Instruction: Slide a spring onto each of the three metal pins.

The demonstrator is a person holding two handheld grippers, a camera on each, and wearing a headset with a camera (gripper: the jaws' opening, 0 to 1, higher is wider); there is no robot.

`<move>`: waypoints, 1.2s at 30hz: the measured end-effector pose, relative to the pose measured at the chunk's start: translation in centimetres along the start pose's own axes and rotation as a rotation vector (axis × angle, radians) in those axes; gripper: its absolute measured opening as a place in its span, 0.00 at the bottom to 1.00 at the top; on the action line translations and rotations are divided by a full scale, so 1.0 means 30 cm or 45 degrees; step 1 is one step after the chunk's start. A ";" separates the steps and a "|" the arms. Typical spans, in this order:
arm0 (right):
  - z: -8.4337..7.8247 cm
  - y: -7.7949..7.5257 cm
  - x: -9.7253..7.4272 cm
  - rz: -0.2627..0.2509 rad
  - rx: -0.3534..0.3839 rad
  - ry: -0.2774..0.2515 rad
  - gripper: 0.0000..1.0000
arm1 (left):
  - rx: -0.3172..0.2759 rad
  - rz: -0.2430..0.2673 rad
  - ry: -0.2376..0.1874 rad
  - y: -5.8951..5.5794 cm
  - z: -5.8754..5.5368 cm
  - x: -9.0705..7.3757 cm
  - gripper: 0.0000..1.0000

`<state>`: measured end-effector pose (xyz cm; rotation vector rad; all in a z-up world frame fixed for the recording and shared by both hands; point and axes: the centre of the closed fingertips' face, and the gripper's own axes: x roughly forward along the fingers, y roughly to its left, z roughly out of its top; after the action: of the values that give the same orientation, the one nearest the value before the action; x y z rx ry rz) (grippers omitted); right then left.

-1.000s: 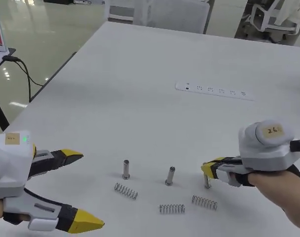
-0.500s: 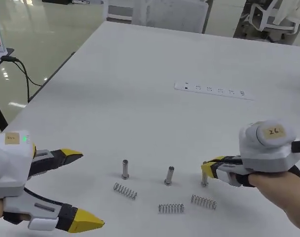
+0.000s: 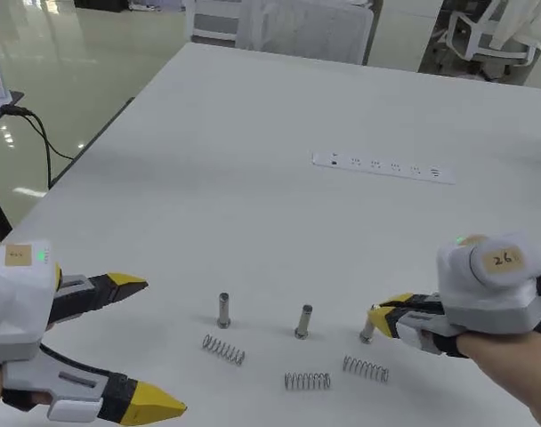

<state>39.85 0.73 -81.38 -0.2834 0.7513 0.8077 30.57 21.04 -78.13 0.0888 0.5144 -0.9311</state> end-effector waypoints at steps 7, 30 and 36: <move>-0.012 0.008 -0.008 0.004 0.019 0.005 0.05 | -0.003 0.003 0.000 0.003 -0.005 0.000 0.97; -0.005 0.008 -0.016 -0.006 -0.029 -0.007 0.17 | -0.003 0.008 -0.002 -0.001 0.001 -0.002 0.97; -0.004 0.013 -0.020 -0.003 -0.029 -0.018 0.21 | -0.006 0.011 0.004 0.002 -0.005 -0.008 0.97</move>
<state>39.24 0.61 -81.03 -0.2986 0.7287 0.8154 30.44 21.30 -78.15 0.0886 0.5187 -0.9213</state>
